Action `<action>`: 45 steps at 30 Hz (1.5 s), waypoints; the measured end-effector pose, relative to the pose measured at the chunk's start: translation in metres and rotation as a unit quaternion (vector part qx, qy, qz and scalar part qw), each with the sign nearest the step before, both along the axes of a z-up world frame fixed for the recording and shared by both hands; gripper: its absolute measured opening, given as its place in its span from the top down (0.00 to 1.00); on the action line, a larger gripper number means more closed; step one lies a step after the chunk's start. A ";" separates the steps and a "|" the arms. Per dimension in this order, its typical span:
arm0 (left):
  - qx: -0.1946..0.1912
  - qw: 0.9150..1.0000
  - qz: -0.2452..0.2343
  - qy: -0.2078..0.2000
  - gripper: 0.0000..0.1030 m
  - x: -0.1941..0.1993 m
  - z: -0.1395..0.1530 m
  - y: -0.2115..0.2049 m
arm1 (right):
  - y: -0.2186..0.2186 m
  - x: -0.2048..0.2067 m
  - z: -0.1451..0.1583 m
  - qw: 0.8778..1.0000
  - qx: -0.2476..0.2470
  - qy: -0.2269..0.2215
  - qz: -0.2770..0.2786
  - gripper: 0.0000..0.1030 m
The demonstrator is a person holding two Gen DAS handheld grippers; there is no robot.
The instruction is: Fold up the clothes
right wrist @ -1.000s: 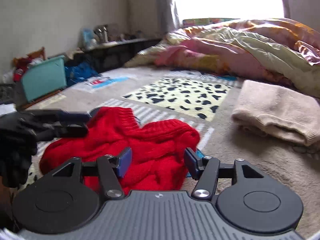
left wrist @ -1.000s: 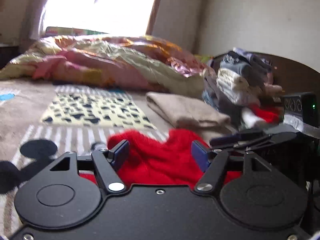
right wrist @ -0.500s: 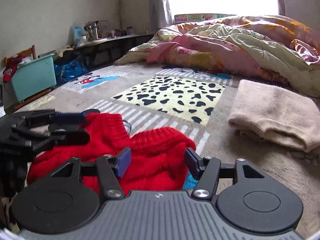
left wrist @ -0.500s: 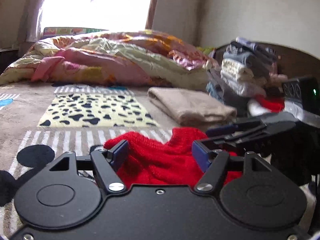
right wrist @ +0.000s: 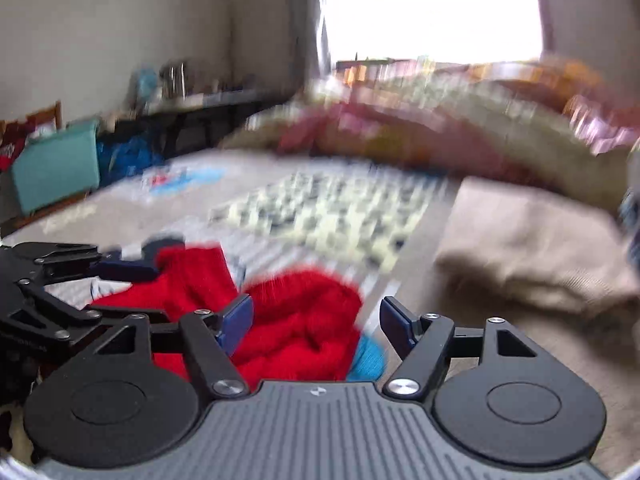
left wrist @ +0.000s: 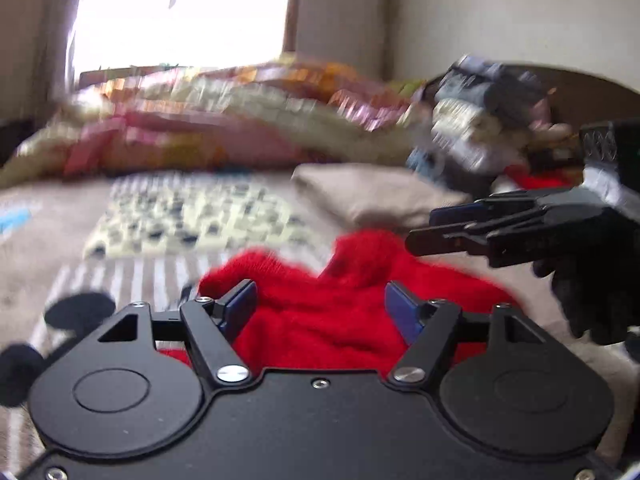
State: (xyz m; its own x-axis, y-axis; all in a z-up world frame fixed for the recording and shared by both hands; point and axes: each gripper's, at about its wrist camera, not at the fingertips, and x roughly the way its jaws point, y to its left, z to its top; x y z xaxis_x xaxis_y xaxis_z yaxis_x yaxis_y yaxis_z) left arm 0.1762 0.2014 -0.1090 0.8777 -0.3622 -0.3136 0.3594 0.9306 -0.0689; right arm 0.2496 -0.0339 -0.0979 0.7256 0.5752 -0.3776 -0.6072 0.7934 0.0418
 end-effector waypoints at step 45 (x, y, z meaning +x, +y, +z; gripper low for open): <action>0.047 0.998 -0.016 0.031 0.38 0.048 -0.024 -0.004 | 0.021 0.030 -0.035 0.993 -0.020 0.025 0.114 0.39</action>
